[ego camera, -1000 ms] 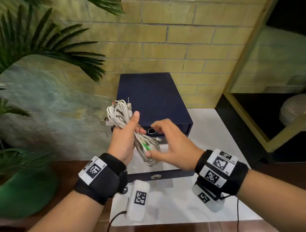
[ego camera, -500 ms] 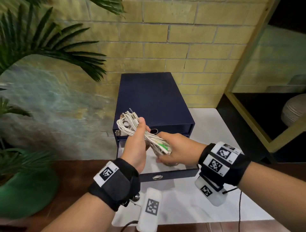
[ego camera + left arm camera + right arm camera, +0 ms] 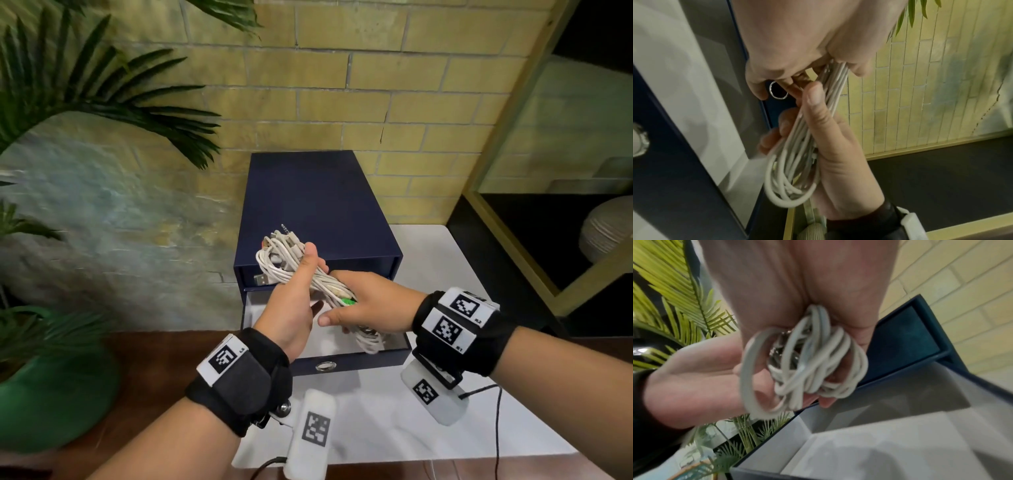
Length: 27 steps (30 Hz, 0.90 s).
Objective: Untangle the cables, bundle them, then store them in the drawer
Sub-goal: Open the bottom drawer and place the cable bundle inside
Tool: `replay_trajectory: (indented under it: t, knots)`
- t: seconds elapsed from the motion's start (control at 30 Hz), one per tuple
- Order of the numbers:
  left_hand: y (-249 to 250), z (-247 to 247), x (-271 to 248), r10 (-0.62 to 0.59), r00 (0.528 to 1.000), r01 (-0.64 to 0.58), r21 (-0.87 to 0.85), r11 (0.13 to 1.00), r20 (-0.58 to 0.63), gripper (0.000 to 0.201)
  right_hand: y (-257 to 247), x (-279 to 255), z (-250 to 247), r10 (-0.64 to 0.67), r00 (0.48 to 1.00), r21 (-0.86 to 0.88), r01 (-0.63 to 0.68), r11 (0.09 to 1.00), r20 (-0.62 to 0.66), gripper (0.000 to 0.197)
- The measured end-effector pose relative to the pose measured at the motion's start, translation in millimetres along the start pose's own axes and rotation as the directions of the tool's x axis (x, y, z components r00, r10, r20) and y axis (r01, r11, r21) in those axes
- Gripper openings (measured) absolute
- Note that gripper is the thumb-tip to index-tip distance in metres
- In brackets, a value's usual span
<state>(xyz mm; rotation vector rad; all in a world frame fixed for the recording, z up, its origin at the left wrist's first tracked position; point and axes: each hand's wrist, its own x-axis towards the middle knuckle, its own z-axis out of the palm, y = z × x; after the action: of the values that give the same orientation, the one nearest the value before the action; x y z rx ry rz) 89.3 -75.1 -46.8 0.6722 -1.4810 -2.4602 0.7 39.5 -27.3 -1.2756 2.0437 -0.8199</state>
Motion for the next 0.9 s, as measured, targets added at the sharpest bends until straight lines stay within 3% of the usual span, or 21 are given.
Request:
replay_trajectory:
  t: [0.13,0.2,0.3,0.37,0.43,0.57,0.7,0.83,0.9]
  knots:
    - [-2.6,-5.9,-4.2,-0.009,0.999,0.009,-0.023,1.0,0.034,0.058,-5.3,-0.8,-8.2,0.001,0.999,-0.229,0.01,0.973,0.048,0.025]
    - [-3.7,-13.5,-7.1,-0.003,0.999,0.004,-0.035,0.999,0.033,0.051,-6.7,2.4,-10.5,0.026,0.998,-0.359,-0.004,0.933,0.057,0.027]
    - [-2.4,-34.8,-7.4,0.008,0.998,-0.012,-0.07,0.997,-0.056,0.055,0.4,7.4,-14.0,0.078,0.995,-0.516,-0.036,0.856,0.061,0.021]
    - [1.5,-49.7,-6.5,0.02,0.993,-0.018,0.016,1.0,-0.12,0.053,6.7,8.8,-14.7,0.149,0.985,-0.624,-0.066,0.779,0.082,0.024]
    - [5.6,-59.9,-7.7,0.016,0.993,0.011,0.228,0.973,-0.114,0.048,11.1,11.0,-11.9,0.21,0.97,-0.707,-0.062,0.705,0.125,0.031]
    - [7.6,-71.2,-9.4,0.094,0.994,-0.044,0.586,0.809,-0.055,0.037,17.0,23.4,-1.2,0.305,0.92,-0.717,-0.039,0.695,0.245,0.039]
    - [7.2,-85.9,-20.5,0.223,0.974,-0.079,0.865,0.495,-0.038,0.027,24.3,36.9,5.4,0.388,0.877,-0.723,-0.07,0.687,0.284,0.044]
    - [-2.3,-99.5,-34.4,0.059,0.998,-0.033,0.971,0.238,0.02,0.067,29.7,47.0,10.1,0.381,0.898,-0.709,-0.121,0.695,0.22,0.046]
    - [-11.6,-102.5,-37.3,0.054,0.998,-0.017,0.978,0.206,0.006,0.082,29.1,50.6,12.0,0.369,0.909,-0.706,-0.131,0.696,0.195,0.046]
